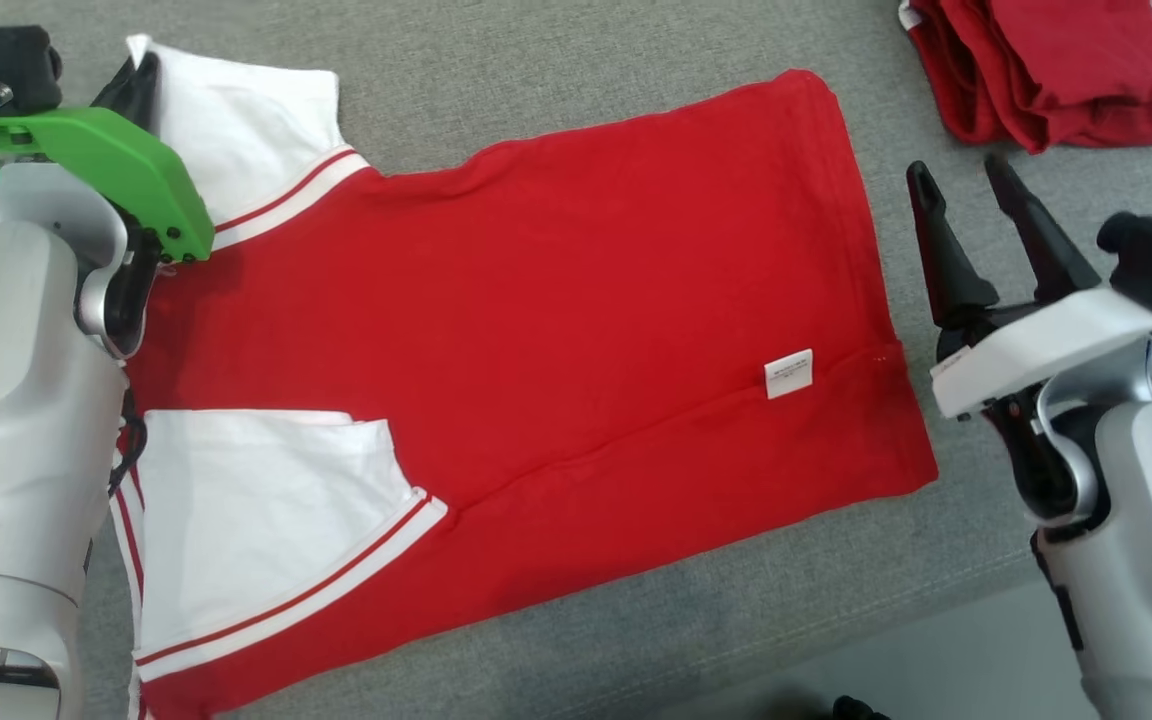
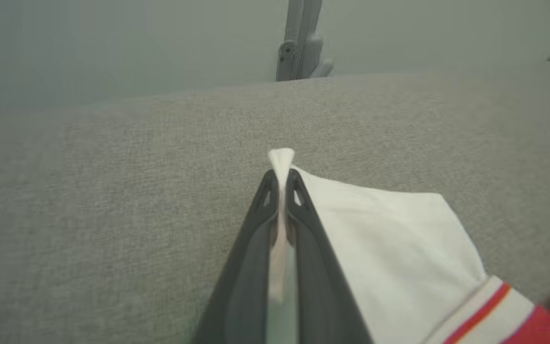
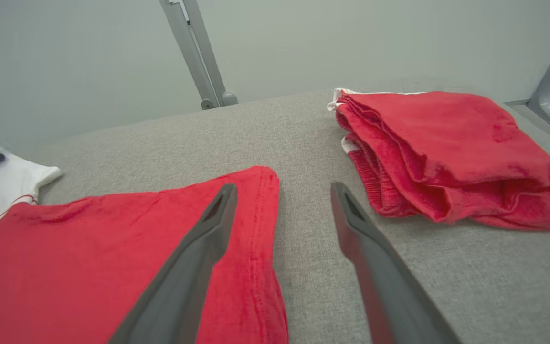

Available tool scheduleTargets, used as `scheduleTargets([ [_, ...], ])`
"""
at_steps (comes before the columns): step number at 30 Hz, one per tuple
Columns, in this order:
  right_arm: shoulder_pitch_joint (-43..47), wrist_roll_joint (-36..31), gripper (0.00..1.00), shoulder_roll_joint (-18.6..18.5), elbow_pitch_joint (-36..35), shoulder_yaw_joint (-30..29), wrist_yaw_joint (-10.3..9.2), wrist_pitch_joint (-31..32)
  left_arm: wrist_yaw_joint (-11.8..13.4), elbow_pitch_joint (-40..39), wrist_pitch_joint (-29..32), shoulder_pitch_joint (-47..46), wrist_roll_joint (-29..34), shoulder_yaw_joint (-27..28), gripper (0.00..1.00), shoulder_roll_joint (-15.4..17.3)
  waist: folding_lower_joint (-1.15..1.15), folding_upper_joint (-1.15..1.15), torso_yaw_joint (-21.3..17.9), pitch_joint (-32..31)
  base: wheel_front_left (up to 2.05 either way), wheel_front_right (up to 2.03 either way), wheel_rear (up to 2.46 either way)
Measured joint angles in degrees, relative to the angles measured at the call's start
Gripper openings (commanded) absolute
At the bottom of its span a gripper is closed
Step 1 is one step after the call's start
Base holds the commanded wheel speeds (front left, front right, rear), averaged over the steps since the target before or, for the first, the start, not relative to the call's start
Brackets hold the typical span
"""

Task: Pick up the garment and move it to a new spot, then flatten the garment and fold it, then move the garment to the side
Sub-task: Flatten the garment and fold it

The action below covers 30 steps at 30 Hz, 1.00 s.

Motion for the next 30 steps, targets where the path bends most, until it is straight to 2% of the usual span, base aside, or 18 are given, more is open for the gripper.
scheduleTargets([
  [6,-8.58,-1.19,1.00,-4.02,6.47,2.22,0.00,6.43,-1.02,-5.38,-2.29,1.74,-0.69,-1.21,0.00,-0.69,0.00,0.00,2.67,-0.94,0.00,0.00,0.00],
  [13,-17.79,-2.53,1.00,-7.98,18.63,5.01,0.00,11.71,-1.45,-12.00,-2.82,5.57,-1.68,-2.60,0.00,-1.43,0.00,0.00,6.04,-1.00,0.00,0.00,0.00],
  [21,-24.07,-2.04,1.00,-8.71,29.32,10.26,0.01,13.92,-0.87,-15.80,-2.18,7.76,-2.68,-2.91,0.00,-1.29,0.00,0.00,8.97,-0.58,0.00,0.00,0.00],
  [29,-28.67,-0.05,1.00,-8.53,36.62,14.17,0.01,13.43,0.01,-17.06,-1.44,8.67,-3.16,-2.96,0.00,-0.70,0.00,0.00,9.39,-0.40,0.00,0.00,0.00],
  [30,-29.10,0.09,0.91,-8.54,37.32,14.69,0.01,13.19,0.08,-17.13,-1.31,8.75,-3.24,-3.02,0.00,-0.67,0.00,0.00,9.42,-0.40,0.00,0.00,0.00],
])
